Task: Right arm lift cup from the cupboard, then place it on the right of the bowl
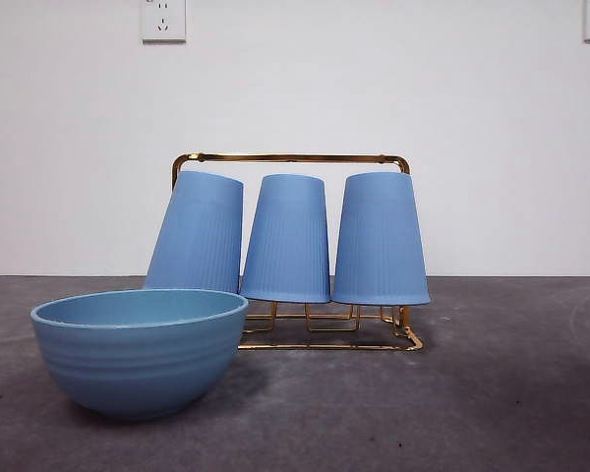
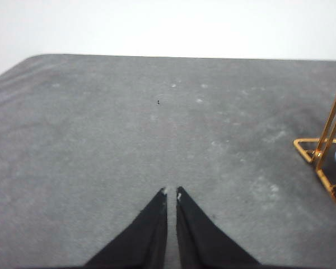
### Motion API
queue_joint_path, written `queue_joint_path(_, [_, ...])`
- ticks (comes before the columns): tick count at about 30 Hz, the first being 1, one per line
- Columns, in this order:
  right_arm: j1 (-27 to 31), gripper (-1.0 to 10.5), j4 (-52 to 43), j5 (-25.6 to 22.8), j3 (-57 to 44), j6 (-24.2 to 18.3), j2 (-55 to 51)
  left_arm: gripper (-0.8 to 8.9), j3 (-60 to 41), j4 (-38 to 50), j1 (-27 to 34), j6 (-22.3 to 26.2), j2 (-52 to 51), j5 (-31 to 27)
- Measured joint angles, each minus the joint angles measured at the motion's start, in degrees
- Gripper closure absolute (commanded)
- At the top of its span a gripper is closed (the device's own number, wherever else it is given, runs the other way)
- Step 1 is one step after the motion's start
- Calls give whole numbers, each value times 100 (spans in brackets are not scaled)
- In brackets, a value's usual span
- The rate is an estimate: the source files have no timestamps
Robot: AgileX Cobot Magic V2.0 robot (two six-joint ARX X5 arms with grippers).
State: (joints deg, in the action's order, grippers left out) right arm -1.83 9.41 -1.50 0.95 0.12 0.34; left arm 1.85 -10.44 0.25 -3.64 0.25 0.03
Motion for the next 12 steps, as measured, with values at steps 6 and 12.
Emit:
queue_joint_path(6, [0, 932, 28, 420, 0, 680, 0, 799, 0, 0, 0, -872, 0, 22])
queue_joint_path(12, [-55, 936, 61, 933, 55, 1635, 2, 799, 22, -17, -33, -1755, 103, 153])
